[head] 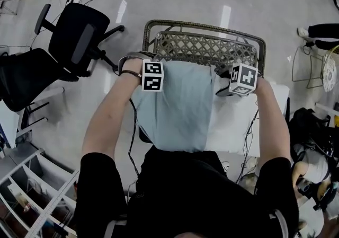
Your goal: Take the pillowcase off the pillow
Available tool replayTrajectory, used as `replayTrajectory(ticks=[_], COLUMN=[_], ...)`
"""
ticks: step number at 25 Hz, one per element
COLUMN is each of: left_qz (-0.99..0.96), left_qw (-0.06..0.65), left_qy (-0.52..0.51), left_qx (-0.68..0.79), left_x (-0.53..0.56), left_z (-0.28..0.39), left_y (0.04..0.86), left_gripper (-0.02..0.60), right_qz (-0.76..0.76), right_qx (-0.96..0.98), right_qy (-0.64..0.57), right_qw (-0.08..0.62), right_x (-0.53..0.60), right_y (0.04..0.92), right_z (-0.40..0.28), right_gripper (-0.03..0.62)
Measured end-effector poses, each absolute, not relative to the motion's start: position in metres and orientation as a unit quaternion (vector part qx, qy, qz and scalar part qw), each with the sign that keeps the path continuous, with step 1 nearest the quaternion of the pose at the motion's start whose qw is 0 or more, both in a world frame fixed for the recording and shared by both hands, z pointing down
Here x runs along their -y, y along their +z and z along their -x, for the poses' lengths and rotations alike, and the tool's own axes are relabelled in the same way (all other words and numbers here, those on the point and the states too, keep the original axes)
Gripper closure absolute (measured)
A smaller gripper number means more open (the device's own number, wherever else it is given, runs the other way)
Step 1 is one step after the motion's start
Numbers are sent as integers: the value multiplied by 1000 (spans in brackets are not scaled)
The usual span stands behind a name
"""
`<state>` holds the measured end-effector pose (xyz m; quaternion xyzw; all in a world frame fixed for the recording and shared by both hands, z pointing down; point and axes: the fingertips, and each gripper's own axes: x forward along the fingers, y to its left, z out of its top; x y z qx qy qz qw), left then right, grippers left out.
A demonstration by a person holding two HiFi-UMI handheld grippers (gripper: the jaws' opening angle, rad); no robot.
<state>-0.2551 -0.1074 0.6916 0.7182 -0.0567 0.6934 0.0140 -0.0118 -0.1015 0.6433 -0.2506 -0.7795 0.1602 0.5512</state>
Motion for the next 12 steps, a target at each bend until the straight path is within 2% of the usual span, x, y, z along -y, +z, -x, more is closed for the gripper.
replayTrajectory(ticks=[6, 12], left_qz=[-705, -683], left_qw=[-8, 8], left_qy=[700, 704], left_qx=[116, 193], left_x=[121, 104], left_z=[303, 354], left_y=[632, 582], left_gripper=[574, 574], right_qz=[205, 129], right_qx=[795, 804], right_qy=[179, 186], right_qw=[542, 549], right_x=[127, 163], right_y=[623, 612], right_z=[-5, -36], right_gripper=[345, 352])
